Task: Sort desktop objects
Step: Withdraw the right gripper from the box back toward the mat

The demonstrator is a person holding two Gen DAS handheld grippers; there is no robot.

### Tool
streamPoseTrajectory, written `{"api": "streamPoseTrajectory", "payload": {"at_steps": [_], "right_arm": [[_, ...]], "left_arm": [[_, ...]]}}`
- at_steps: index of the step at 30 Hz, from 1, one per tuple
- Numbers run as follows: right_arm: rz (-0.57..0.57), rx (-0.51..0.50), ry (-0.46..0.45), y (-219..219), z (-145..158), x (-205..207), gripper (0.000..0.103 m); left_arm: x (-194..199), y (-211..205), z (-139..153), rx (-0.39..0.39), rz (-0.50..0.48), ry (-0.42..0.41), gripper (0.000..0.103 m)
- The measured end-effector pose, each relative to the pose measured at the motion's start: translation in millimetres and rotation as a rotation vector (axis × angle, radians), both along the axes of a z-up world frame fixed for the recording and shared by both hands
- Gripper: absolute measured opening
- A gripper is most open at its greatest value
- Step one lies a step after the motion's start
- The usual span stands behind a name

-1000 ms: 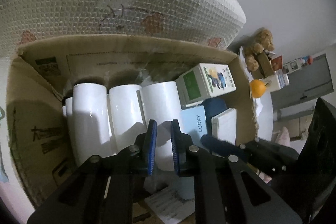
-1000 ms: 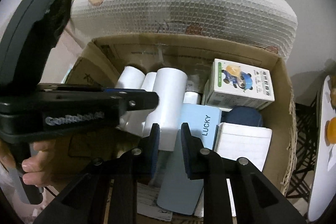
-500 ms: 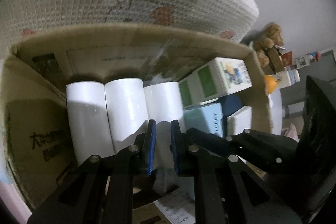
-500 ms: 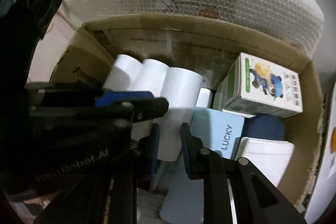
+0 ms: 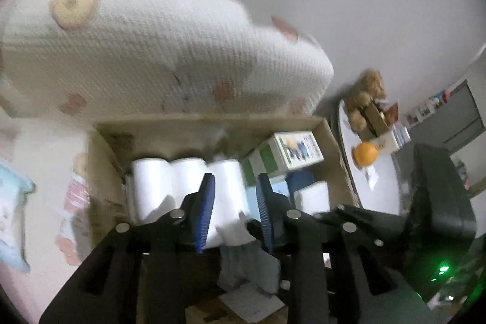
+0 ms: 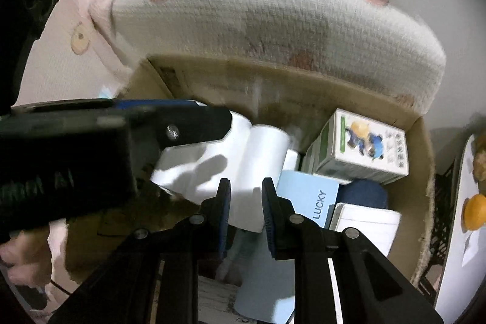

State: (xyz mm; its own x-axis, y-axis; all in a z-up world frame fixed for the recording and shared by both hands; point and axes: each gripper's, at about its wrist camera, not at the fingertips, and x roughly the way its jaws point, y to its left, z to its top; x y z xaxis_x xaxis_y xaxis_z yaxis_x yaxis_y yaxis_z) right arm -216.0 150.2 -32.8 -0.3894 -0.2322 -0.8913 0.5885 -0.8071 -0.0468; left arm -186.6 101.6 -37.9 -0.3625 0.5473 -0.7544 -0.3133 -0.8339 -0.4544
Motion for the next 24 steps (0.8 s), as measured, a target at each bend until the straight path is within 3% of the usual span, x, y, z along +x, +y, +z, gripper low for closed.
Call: {"api": "streamPoseTrajectory", "payload": {"at_steps": [11,15,20,24], "right_arm": [[-0.035,-0.125,0.039,-6,24,28,0.017],[-0.024,-0.201,0.036,-5,31,37,0.018],[-0.016,-0.259,0.016,-13,35,55,0.018],[0.015,-0.292,0.046,-23,48,75,0.018]], "left_arm": [[43,-58,24,0.004,0.101,0.22,0.029],[83,-103,24,-0.105,0.194,0.363,0.029],[109,-174,28,-0.044,0.257,0.408,0.029],[130,-210,37,-0.112,0.309,0.48,0.029]]}}
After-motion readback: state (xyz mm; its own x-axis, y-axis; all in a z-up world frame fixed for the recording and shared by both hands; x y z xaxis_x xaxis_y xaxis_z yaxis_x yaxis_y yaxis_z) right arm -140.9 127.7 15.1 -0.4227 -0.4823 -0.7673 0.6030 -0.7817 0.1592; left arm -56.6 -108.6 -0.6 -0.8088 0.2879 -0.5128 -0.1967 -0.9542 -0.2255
